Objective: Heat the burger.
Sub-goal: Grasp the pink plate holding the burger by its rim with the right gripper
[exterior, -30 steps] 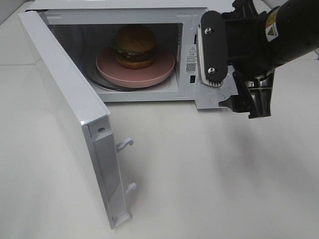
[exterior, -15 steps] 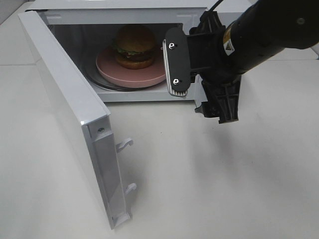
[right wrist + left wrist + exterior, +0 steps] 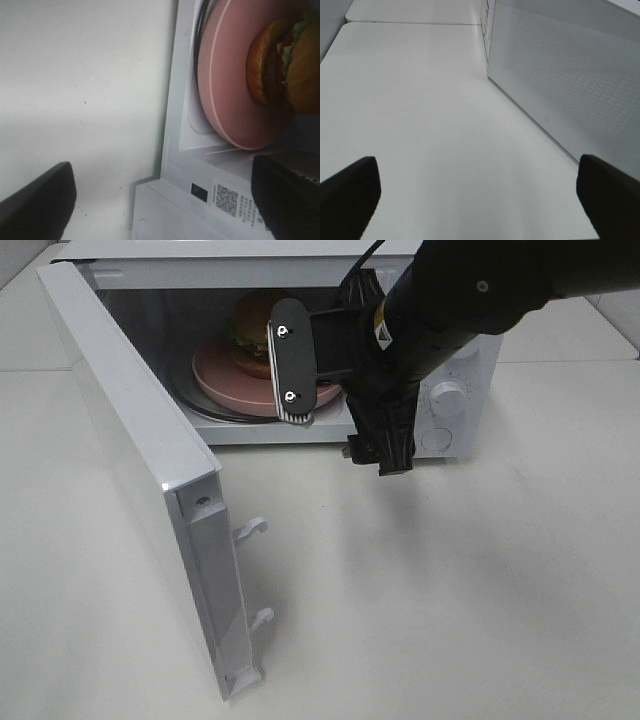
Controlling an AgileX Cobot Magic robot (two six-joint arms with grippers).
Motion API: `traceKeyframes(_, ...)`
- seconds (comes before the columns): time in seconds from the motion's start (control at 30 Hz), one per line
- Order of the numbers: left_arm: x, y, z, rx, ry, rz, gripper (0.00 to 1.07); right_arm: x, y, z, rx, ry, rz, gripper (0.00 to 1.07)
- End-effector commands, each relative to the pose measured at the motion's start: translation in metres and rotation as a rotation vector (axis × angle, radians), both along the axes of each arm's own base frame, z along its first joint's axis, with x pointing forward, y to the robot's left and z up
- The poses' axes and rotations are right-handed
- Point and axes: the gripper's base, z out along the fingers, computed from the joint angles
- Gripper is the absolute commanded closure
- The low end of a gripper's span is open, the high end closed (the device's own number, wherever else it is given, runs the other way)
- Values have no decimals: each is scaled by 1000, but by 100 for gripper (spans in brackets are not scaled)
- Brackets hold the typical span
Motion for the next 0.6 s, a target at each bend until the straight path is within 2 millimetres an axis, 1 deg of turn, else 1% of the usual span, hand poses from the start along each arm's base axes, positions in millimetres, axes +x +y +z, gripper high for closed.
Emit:
traceKeyframes(0.03,-3,-1,0,-8,-16,-3,6,4,5,-1,10,-3,-3,16)
traceKeyframes(0.3,-3,-1,0,-8,-16,-3,6,19,18,-10,16,4,-14,17)
traceKeyframes(0.4,-3,-1,0,-8,-16,-3,6,21,19,-11,17,2,-13,17)
traceKeyframes(0.47,-3,-1,0,-8,-16,-3,6,27,24,-14,19,2,-15,17)
traceKeyframes(0.6,-3,-1,0,-7,-16,-4,6,31,27,-16,20,3,-16,17)
